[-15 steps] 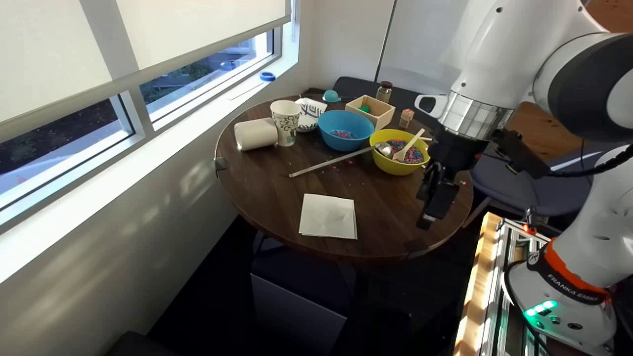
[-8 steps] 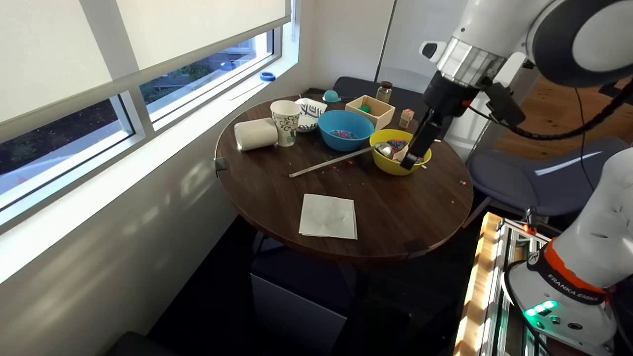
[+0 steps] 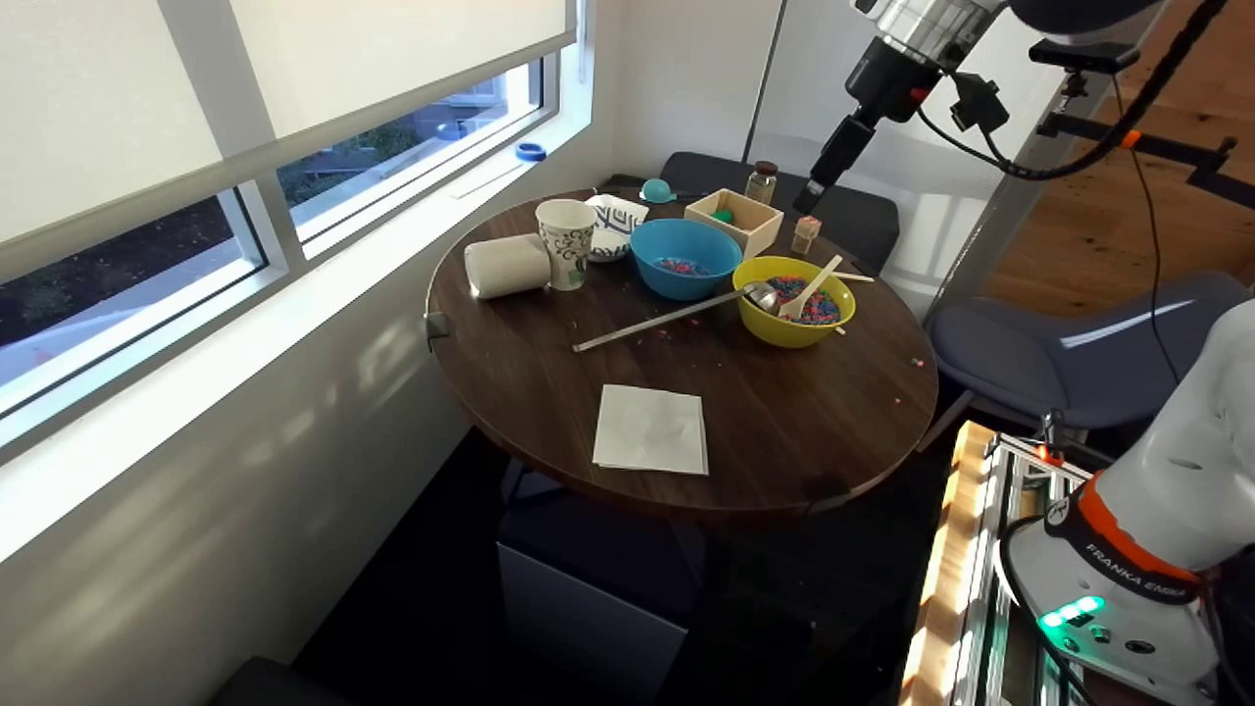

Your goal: Spill the contents of the box into the blue bowl

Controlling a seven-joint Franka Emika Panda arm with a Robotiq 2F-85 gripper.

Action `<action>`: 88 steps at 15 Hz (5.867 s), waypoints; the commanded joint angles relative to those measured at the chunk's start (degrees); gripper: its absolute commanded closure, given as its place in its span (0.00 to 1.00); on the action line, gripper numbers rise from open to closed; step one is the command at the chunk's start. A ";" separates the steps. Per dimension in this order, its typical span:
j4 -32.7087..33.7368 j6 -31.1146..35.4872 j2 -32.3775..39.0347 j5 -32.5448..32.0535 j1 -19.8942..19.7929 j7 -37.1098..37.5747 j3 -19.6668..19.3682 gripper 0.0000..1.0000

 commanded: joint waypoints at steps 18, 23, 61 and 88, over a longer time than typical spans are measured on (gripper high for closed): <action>14.48 19.21 30.66 5.23 -10.67 -3.94 -6.81 0.00; 14.42 18.60 30.52 4.83 -11.45 -2.78 -6.15 0.00; 25.20 28.03 47.69 5.24 -15.60 -4.40 2.49 0.93; 24.02 25.37 37.52 9.05 -14.30 -4.06 3.88 0.93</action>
